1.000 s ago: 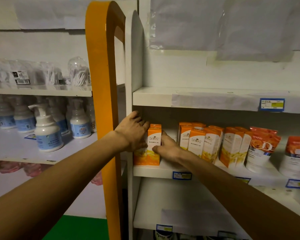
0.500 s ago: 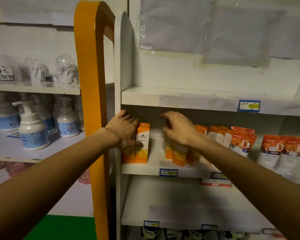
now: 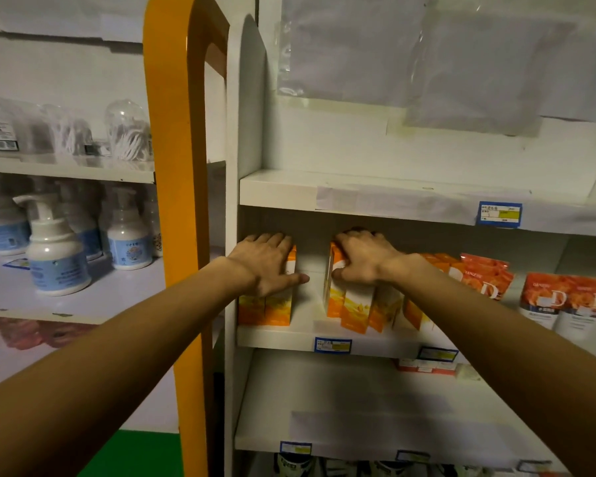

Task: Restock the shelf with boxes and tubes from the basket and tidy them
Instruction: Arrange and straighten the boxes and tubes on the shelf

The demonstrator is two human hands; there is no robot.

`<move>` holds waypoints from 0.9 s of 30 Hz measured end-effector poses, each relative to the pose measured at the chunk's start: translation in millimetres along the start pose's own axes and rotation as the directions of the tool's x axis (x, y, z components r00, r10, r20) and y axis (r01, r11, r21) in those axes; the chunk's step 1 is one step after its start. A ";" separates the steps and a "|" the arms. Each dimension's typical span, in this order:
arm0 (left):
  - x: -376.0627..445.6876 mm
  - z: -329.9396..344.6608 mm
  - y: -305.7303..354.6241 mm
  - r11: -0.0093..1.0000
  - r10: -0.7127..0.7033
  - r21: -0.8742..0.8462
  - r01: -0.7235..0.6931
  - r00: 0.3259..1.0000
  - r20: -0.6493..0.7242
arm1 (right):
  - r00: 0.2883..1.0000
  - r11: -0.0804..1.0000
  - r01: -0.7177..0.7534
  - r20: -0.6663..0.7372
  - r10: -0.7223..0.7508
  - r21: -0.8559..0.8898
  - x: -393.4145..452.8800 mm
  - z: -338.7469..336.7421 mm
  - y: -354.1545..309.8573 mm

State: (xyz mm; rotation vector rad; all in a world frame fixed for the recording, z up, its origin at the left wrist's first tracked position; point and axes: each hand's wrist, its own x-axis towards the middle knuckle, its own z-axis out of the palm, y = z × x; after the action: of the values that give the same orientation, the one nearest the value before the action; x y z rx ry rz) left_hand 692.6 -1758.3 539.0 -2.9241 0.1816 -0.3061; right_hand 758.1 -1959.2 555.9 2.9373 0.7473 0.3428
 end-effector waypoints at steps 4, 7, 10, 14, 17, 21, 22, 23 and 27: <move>3.4 0.6 -3.5 1.000 0.005 -0.028 -0.004 0.999 0.045 | 1.000 0.999 0.023 0.014 -0.022 -0.036 6.8 6.5 -3.1; 4.1 -1.2 -5.5 1.000 0.024 -0.013 -0.024 0.998 0.061 | 0.999 0.999 0.042 -0.020 -0.043 -0.030 10.6 5.6 -4.4; 4.5 -1.0 -5.4 1.000 0.030 0.000 -0.030 0.997 0.069 | 0.998 0.998 0.060 -0.028 -0.060 -0.012 14.7 2.9 -6.0; 4.5 -1.1 -5.9 1.000 0.031 -0.005 -0.030 0.997 0.073 | 0.999 0.998 0.024 0.034 -0.026 0.051 18.4 -1.5 -2.6; 4.3 -1.5 -6.3 0.999 0.031 -0.012 -0.030 0.996 0.088 | 0.997 0.998 -0.008 0.076 0.004 0.060 18.0 -6.0 0.2; 3.5 -0.9 -6.1 0.999 0.024 -0.025 -0.022 0.996 0.089 | 0.997 0.996 -0.012 0.079 0.004 0.092 16.3 -7.8 0.6; 3.2 -0.9 -6.2 0.999 0.021 -0.030 -0.018 0.996 0.091 | 0.998 0.996 0.004 0.070 -0.010 0.084 15.9 -8.1 -0.1; 3.3 -0.8 -5.9 0.999 0.019 -0.034 -0.016 0.995 0.094 | 0.998 0.997 0.021 0.057 -0.026 0.077 15.6 -8.1 -0.6; 3.6 -2.8 -5.4 0.999 0.013 -0.051 -0.007 0.994 0.107 | 0.999 0.988 0.051 0.011 -0.053 0.147 16.5 -9.5 -2.8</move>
State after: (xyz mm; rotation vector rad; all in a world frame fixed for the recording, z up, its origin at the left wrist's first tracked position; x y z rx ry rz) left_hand 696.1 -1754.1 543.4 -2.9786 0.1905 -0.1436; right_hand 768.6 -1948.5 567.9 3.0458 0.8823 0.2716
